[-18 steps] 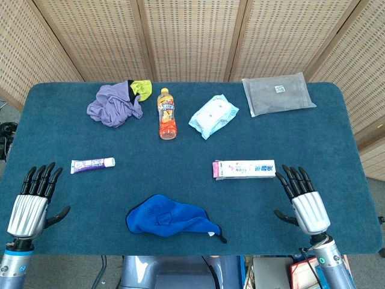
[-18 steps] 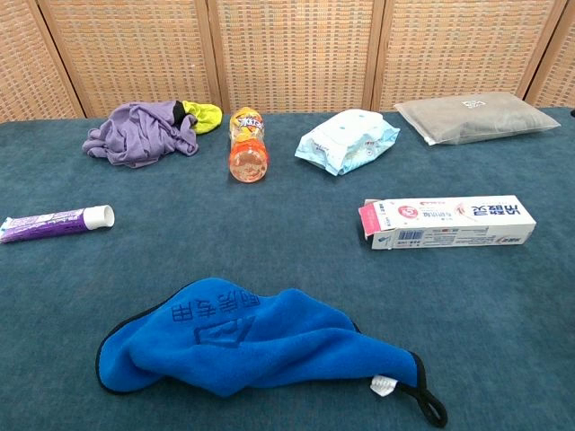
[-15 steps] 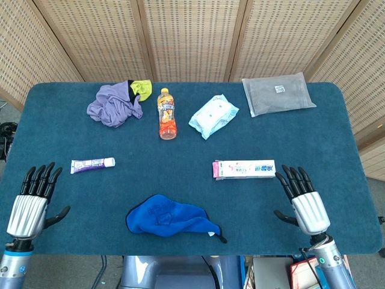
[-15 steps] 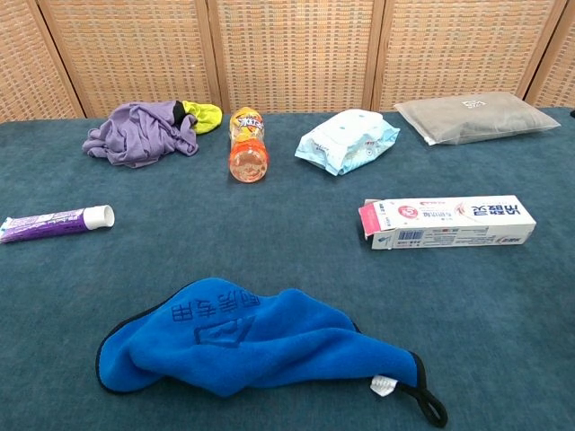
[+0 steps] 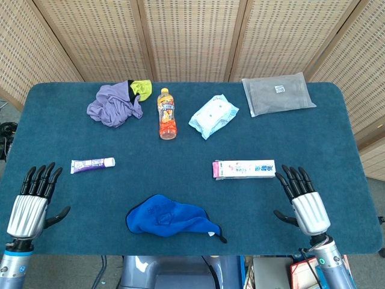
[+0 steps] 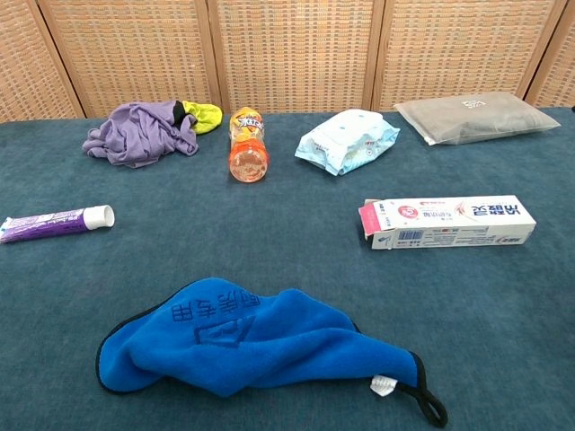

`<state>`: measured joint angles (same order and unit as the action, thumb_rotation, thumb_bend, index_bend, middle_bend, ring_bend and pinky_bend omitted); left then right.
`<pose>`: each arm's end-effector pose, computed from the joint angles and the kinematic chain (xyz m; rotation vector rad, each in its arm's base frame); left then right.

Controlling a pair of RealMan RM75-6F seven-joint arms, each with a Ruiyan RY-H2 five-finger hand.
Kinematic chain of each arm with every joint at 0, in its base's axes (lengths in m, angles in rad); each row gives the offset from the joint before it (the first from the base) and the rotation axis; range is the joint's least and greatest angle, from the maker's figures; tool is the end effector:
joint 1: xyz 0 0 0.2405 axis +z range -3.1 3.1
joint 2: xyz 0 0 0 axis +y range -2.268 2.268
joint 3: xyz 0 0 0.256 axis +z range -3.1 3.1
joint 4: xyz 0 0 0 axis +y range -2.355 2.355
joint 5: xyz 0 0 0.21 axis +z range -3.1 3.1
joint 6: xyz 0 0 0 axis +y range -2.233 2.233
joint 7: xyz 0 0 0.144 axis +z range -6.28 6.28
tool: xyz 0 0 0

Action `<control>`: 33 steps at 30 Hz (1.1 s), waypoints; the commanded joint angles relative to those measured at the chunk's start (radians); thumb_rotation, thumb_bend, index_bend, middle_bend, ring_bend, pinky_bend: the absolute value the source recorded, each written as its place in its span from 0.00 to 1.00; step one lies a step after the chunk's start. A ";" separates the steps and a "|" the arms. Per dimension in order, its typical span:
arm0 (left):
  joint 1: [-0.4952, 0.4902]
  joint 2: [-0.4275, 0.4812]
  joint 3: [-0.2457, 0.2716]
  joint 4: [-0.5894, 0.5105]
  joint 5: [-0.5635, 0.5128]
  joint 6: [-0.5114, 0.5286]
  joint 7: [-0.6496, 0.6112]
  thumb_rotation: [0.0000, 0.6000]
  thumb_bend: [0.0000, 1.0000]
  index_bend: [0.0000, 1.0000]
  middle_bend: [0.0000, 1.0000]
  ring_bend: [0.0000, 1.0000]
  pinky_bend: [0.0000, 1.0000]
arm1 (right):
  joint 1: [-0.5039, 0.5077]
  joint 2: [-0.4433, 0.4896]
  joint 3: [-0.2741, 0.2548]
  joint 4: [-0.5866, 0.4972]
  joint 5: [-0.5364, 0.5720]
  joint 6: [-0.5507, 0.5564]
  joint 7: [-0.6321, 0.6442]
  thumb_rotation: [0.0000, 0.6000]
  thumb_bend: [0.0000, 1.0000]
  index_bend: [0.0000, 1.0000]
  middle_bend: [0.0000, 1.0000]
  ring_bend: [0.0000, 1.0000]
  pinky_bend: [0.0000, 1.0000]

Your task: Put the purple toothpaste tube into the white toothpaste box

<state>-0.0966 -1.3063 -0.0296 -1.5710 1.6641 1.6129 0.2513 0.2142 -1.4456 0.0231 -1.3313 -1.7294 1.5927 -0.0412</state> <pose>-0.2706 0.1761 0.1112 -1.4699 -0.6634 -0.9927 -0.2679 -0.2086 0.0744 1.5847 -0.6633 1.1795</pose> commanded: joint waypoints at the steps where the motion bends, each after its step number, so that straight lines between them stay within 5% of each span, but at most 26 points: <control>1: 0.001 0.000 -0.001 -0.001 -0.001 0.001 -0.001 1.00 0.21 0.00 0.00 0.00 0.00 | 0.000 0.000 -0.001 0.000 0.000 -0.001 -0.001 1.00 0.10 0.04 0.00 0.00 0.00; 12: -0.003 -0.009 -0.008 0.000 -0.014 -0.008 -0.005 1.00 0.21 0.00 0.00 0.00 0.00 | 0.003 -0.001 -0.004 0.002 -0.001 -0.010 0.002 1.00 0.10 0.04 0.00 0.00 0.00; 20: -0.032 -0.006 -0.058 0.000 -0.077 -0.045 -0.024 1.00 0.22 0.00 0.00 0.00 0.00 | 0.005 -0.007 -0.007 0.005 0.001 -0.023 -0.002 1.00 0.10 0.04 0.00 0.00 0.00; 33: -0.192 0.070 -0.182 -0.020 -0.330 -0.328 0.088 1.00 0.22 0.12 0.05 0.03 0.13 | 0.009 -0.012 -0.007 0.009 0.005 -0.032 0.001 1.00 0.10 0.04 0.00 0.00 0.00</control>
<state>-0.2624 -1.2459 -0.1922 -1.5947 1.3631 1.3143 0.3136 0.2233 -1.4577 0.0165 -1.3226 -1.7241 1.5608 -0.0407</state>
